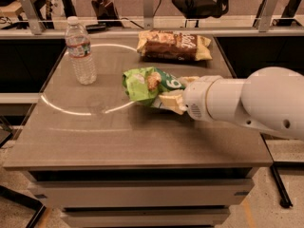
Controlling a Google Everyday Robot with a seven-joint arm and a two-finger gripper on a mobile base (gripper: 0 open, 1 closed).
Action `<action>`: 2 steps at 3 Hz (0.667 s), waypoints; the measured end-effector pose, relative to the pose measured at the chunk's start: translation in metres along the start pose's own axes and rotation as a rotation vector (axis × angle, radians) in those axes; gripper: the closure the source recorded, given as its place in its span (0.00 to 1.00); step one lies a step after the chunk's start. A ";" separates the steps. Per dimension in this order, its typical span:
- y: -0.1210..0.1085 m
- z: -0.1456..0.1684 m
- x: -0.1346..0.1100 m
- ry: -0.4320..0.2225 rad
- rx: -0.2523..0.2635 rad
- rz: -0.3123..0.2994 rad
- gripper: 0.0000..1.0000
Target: Move green rice chip bag near brown chip bag
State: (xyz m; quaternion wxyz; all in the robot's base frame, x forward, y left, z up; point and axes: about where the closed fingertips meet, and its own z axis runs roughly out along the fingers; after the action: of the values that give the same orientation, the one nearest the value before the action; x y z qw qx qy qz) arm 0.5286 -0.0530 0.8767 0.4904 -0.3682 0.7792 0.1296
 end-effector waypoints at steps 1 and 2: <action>-0.028 0.020 0.005 0.005 0.083 -0.016 1.00; -0.063 0.044 -0.006 -0.024 0.161 -0.055 1.00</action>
Offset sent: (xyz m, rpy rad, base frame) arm 0.1439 -0.0131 -0.0006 -0.0955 -0.2133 -0.1749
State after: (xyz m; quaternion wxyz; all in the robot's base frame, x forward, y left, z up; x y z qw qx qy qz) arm 0.6035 -0.0688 0.8708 0.5312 -0.3474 0.7706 0.0575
